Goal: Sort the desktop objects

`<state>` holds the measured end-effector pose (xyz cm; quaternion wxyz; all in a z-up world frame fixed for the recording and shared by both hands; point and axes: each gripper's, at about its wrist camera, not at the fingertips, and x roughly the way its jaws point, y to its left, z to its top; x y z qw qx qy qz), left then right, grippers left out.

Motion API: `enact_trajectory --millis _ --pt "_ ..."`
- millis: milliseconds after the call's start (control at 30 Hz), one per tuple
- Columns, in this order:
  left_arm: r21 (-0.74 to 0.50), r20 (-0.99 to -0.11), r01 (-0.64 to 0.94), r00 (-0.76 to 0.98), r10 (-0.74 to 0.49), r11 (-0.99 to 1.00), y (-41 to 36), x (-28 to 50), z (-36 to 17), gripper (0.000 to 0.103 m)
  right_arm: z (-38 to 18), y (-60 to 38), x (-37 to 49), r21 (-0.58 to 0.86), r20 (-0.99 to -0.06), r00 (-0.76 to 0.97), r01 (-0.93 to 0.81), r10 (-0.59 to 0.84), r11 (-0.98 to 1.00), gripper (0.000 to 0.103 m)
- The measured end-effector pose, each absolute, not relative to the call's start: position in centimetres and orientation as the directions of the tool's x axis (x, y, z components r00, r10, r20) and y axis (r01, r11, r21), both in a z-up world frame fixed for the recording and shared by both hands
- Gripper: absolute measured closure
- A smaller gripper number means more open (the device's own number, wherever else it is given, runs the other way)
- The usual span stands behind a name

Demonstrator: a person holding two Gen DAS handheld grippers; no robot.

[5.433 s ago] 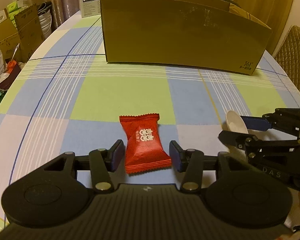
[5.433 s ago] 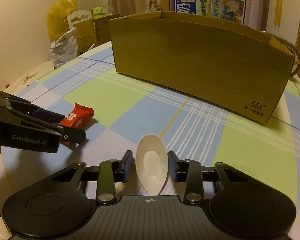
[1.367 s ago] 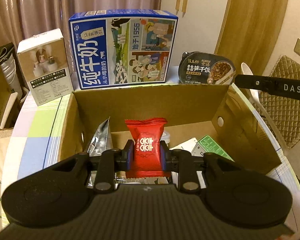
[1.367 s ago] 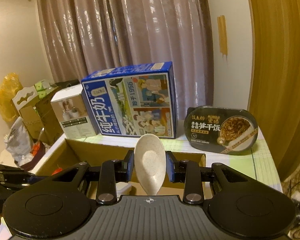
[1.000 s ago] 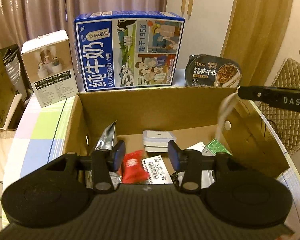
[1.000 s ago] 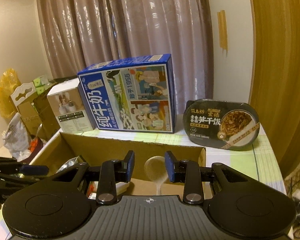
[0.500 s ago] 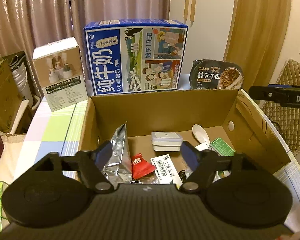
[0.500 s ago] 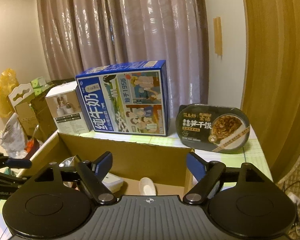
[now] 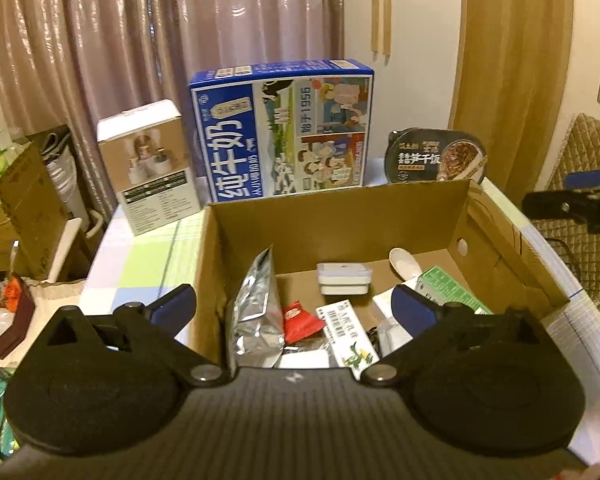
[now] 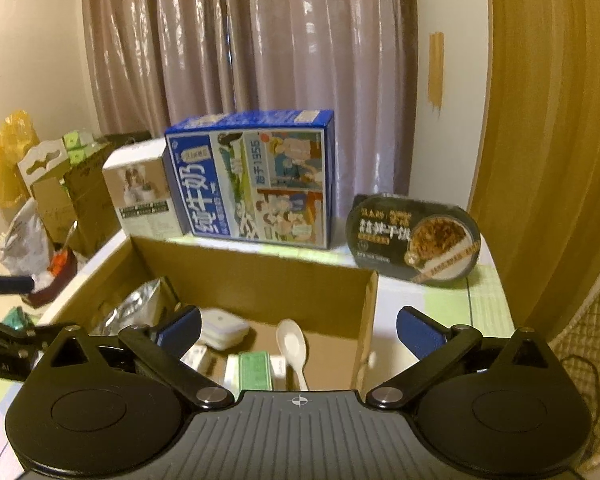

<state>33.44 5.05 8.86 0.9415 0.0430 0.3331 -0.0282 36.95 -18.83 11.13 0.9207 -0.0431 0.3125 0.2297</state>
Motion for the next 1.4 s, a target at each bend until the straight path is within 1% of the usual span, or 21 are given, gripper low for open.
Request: enact_trajectory --millis 167,367,533,833,1200,1400 --pt "0.074 -0.634 0.065 0.773 -0.003 0.995 5.1 31.5 9.0 0.001 10.7 -19.2 34.8 0.076 -0.634 0.672 -0.439 0.384 0.895 0.002" --pt "0.065 -0.654 0.041 0.756 0.012 0.997 4.9 28.8 9.0 0.001 10.6 -20.3 32.4 0.146 -0.640 0.655 -0.409 0.401 0.901 0.002" --pt "0.036 -0.677 0.024 0.736 0.006 0.999 4.7 26.5 9.4 0.001 10.8 -20.9 30.4 0.148 -0.650 0.653 -0.392 0.388 0.908 0.002" --pt "0.002 -0.667 -0.016 0.745 0.013 1.000 5.1 22.9 11.0 0.001 11.9 -21.9 27.0 0.165 -0.648 0.654 -0.379 0.389 0.911 0.002" --pt "0.024 -0.638 -0.031 0.769 0.039 0.999 4.6 18.0 14.1 0.001 14.4 -22.9 22.4 0.198 -0.614 0.667 -0.387 0.422 0.900 0.002" --pt "0.015 -0.631 -0.024 0.775 0.029 1.000 3.8 15.6 14.9 0.001 15.3 -23.8 19.9 0.211 -0.608 0.675 -0.369 0.417 0.905 0.002"
